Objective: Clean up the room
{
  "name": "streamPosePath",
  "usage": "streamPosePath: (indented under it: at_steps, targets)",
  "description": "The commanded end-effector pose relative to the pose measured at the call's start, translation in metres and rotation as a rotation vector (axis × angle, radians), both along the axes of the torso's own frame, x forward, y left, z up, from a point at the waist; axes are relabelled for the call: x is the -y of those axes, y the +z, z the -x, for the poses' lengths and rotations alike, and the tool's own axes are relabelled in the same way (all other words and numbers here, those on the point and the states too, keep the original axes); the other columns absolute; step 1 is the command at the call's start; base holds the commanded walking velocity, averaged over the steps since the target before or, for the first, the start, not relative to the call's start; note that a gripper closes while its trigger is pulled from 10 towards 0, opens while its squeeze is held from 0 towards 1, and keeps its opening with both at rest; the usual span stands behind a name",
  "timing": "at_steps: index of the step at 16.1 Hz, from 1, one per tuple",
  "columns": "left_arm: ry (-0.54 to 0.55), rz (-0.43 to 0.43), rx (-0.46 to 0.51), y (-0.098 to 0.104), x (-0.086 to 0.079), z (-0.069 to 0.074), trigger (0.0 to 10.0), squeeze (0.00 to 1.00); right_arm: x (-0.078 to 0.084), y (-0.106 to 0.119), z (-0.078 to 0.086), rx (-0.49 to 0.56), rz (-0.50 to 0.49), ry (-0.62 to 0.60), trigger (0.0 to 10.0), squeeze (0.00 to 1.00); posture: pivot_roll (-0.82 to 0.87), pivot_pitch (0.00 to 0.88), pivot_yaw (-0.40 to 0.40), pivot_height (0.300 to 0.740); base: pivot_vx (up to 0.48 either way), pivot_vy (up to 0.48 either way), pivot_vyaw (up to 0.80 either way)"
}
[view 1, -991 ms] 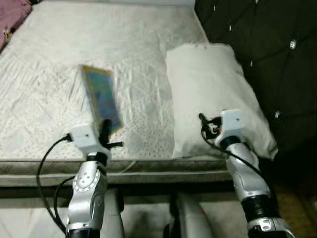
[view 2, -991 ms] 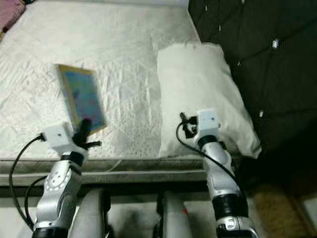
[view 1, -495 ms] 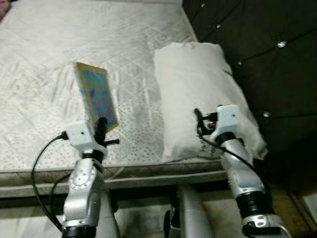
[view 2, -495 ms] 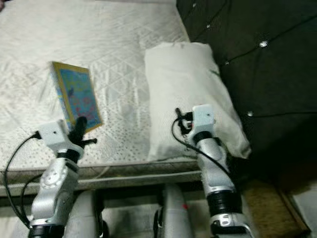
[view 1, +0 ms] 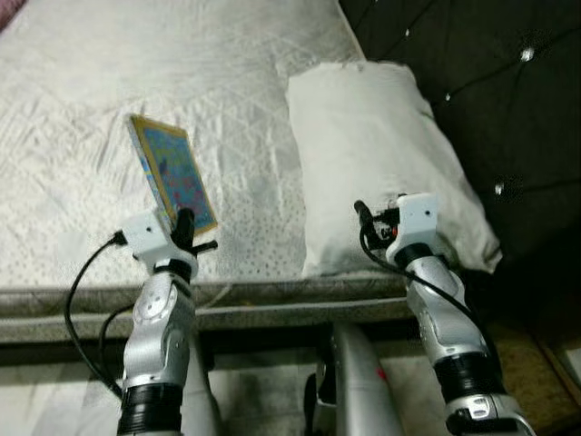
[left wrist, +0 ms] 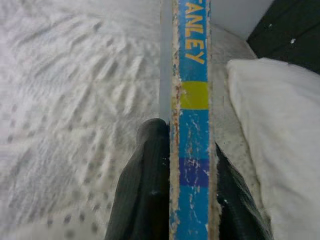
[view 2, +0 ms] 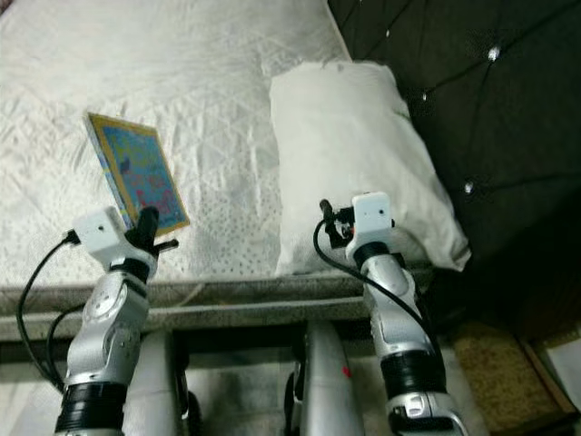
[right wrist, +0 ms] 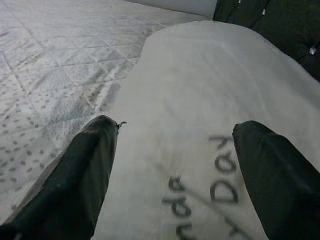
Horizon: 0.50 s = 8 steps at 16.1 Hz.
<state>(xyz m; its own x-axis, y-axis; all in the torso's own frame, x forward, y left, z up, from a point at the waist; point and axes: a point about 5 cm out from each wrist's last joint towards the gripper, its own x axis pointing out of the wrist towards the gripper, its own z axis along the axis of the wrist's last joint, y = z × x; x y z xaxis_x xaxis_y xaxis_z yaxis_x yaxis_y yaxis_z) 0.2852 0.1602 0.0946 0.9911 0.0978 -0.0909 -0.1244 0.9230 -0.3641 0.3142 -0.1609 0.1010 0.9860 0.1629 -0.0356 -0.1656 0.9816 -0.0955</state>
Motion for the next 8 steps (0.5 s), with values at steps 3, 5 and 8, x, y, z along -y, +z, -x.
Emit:
streamPosePath:
  at_steps: [3,5,8]
  targets:
    - [-0.038,0.110,-0.020,0.000,0.019,-0.007,10.0,0.00,0.008,0.003,0.001,0.008,0.019,-0.019,10.0,0.00,-0.09,0.107,-0.063,0.545,0.000,0.000,0.00]
    - [-0.095,0.209,-0.109,-0.012,0.030,-0.008,10.0,0.00,0.012,0.005,0.001,0.015,0.030,-0.026,10.0,0.00,-0.11,0.101,-0.059,0.545,0.000,0.000,0.00]
    - [-0.173,0.311,-0.143,-0.011,0.039,-0.016,10.0,0.00,0.020,0.008,0.004,0.024,0.047,-0.044,10.0,0.00,-0.13,0.098,-0.059,0.545,0.000,0.000,0.00]
